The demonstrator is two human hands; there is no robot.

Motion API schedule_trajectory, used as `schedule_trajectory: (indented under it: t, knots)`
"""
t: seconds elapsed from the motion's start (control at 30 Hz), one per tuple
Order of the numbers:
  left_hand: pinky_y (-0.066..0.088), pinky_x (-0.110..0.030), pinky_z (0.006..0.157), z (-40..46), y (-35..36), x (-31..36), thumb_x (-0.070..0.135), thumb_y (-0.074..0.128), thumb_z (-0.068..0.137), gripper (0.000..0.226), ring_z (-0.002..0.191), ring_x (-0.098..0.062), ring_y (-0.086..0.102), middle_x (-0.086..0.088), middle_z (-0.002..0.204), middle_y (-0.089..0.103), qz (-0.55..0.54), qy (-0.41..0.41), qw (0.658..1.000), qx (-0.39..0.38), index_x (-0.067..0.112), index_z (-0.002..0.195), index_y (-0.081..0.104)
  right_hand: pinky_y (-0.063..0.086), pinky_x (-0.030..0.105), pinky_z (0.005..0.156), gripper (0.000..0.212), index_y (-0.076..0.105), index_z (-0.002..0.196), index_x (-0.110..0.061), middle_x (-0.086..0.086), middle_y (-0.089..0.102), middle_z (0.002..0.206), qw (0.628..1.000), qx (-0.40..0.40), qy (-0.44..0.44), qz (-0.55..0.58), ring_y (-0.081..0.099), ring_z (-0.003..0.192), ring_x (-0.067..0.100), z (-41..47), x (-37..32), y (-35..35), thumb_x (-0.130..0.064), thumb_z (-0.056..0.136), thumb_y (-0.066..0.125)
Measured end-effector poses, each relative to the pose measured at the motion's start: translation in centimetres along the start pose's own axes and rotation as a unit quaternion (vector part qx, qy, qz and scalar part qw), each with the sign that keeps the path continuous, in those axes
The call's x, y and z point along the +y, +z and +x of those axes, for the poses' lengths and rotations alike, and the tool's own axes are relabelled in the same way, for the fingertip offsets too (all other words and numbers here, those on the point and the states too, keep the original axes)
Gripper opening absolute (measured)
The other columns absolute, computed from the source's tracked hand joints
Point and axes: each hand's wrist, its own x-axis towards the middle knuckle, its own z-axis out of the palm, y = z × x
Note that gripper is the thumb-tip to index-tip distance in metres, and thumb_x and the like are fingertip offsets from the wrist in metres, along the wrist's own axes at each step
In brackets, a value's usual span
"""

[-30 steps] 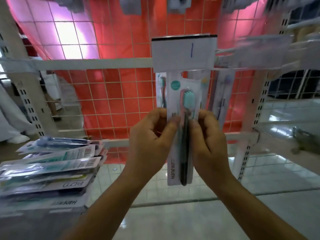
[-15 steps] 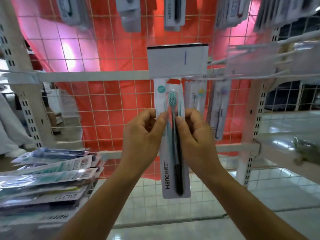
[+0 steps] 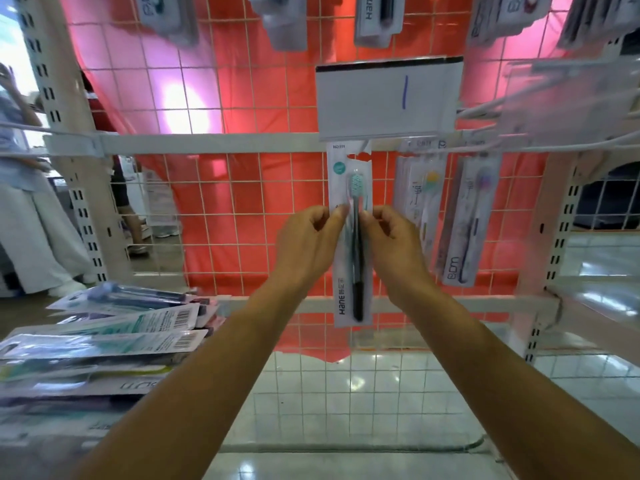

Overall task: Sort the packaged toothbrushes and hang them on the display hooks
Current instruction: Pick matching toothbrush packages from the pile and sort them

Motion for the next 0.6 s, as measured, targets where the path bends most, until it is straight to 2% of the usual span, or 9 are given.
schedule_trajectory:
  t: [0.1,0.2,0.27,0.33,0.4,0.47,0.53,0.6]
  knots:
    - [0.056,-0.056,0.077,2.3,1.1,-1.1,0.065,0.056,0.071,0.051,0.075,-0.036,0.067,-0.017,0.073,0.068,-0.014,-0.068,0.998,-0.004,0.015,0.062,0.065,0.050,0.042,0.074,0.025,0.059,0.089,-0.016,-0.007,0.055,0.072,0.997,0.016,0.019,-0.074,0.054,0.071,0.014,2.1,0.8,0.5,-0.036,0.097,0.046]
    - [0.057,-0.053,0.080,3.7,2.0,-1.8,0.068,0.055,0.067,0.058,0.082,-0.035,0.069,-0.016,0.079,0.072,-0.008,-0.102,0.995,0.006,0.012,0.069,0.068,0.041,0.025,0.058,0.031,0.060,0.094,-0.015,-0.010,0.052,0.070,0.990,0.023,0.027,-0.135,0.050,0.065,0.009,3.2,1.1,0.6,-0.041,0.098,0.043]
    - [0.056,-0.049,0.079,3.6,2.2,-1.8,0.061,0.056,0.077,0.056,0.083,-0.034,0.069,-0.014,0.081,0.072,0.026,-0.096,0.995,0.020,0.007,0.077,0.068,0.033,0.022,0.053,0.034,0.060,0.095,-0.012,-0.007,0.051,0.070,0.987,0.016,0.029,-0.160,0.047,0.063,0.010,3.6,1.3,0.7,-0.039,0.099,0.041]
    - [0.054,-0.043,0.080,3.4,2.2,-1.8,0.047,0.058,0.087,0.041,0.086,-0.031,0.067,-0.011,0.086,0.072,0.074,-0.086,0.993,0.044,0.009,0.087,0.070,0.033,0.022,0.052,0.034,0.060,0.097,-0.009,-0.004,0.051,0.073,0.987,0.009,0.040,-0.153,0.049,0.071,0.016,3.7,1.3,1.0,-0.037,0.099,0.041]
    - [0.051,-0.036,0.083,3.0,1.9,-1.8,0.040,0.060,0.089,0.035,0.093,-0.028,0.066,-0.009,0.095,0.071,0.090,-0.093,0.990,0.056,0.008,0.101,0.067,0.032,0.024,0.053,0.035,0.060,0.099,-0.008,0.000,0.054,0.080,0.988,0.000,0.062,-0.144,0.049,0.076,0.018,3.8,1.5,1.2,-0.036,0.099,0.040]
    - [0.045,-0.029,0.084,2.4,1.5,-1.8,0.036,0.060,0.090,0.040,0.102,-0.026,0.062,-0.008,0.107,0.068,0.121,-0.108,0.985,0.051,0.006,0.117,0.060,0.036,0.027,0.058,0.037,0.059,0.104,-0.007,0.003,0.059,0.089,0.986,-0.007,0.090,-0.139,0.054,0.080,0.019,3.6,1.9,1.5,-0.038,0.098,0.040]
    - [0.043,-0.028,0.086,1.7,0.7,-2.0,0.032,0.061,0.091,0.045,0.107,-0.026,0.059,-0.009,0.114,0.065,0.141,-0.118,0.982,0.030,0.004,0.126,0.053,0.045,0.031,0.064,0.038,0.057,0.107,-0.006,0.007,0.063,0.095,0.982,-0.008,0.109,-0.157,0.059,0.085,0.023,3.0,2.8,1.8,-0.039,0.096,0.044]
    - [0.046,-0.032,0.090,0.9,-0.3,-2.2,0.029,0.062,0.091,0.046,0.107,-0.027,0.059,-0.011,0.117,0.063,0.143,-0.119,0.982,0.021,0.004,0.127,0.051,0.050,0.041,0.081,0.041,0.053,0.115,-0.004,0.011,0.062,0.104,0.976,0.008,0.115,-0.184,0.059,0.096,0.029,1.6,3.3,1.9,-0.039,0.093,0.051]
